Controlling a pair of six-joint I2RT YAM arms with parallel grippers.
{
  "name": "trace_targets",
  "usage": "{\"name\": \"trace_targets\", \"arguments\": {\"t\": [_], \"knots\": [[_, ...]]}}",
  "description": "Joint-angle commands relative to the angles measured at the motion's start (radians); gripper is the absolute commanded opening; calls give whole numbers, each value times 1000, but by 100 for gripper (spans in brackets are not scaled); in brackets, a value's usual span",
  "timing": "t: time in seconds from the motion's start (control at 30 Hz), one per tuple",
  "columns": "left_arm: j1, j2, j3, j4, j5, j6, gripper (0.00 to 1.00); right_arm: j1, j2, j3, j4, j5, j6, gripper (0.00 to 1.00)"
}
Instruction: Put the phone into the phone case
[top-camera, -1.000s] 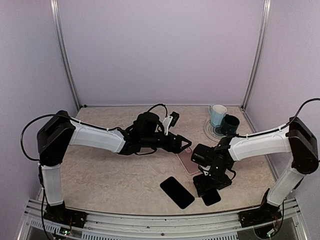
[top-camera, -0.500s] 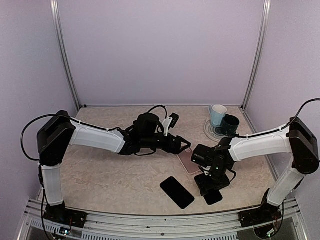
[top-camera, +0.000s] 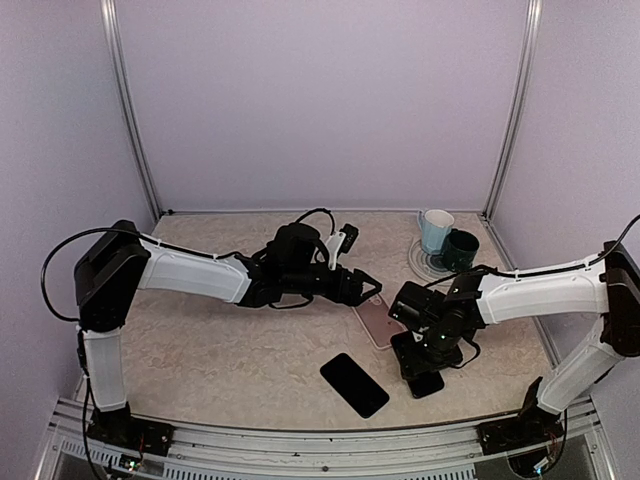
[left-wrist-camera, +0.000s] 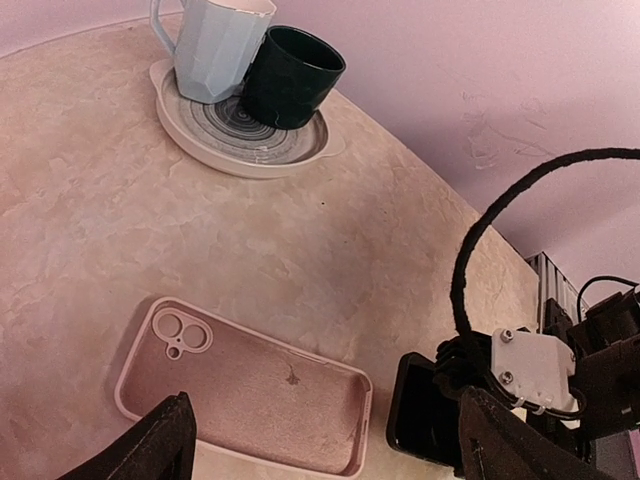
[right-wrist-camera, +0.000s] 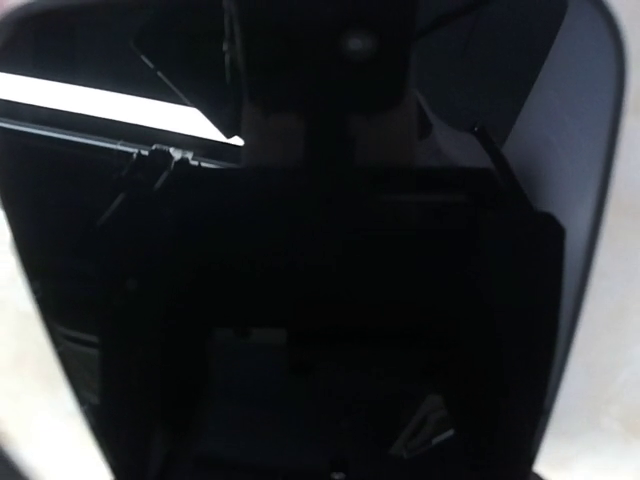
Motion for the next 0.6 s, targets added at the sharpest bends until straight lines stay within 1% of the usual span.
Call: {"name": "trace_targets", "arguments": {"t": [0.0, 0.1, 0.2, 0.37, 0.57], "knots": [[16, 4, 18, -9, -14, 13, 90, 8, -30, -20, 24, 63, 14, 59], [37, 6, 17, -19, -32, -5, 90, 7, -40, -3, 49, 110, -19, 58], [71, 4, 12, -30, -48, -40, 90, -13, -34, 46, 94, 159, -103, 58], [105, -6, -11, -38, -81, -54, 90, -102, 7, 108, 304, 147, -283, 56], [137, -48, -46, -37, -133, -57, 90, -175, 119, 182, 523, 159, -427, 56]]}}
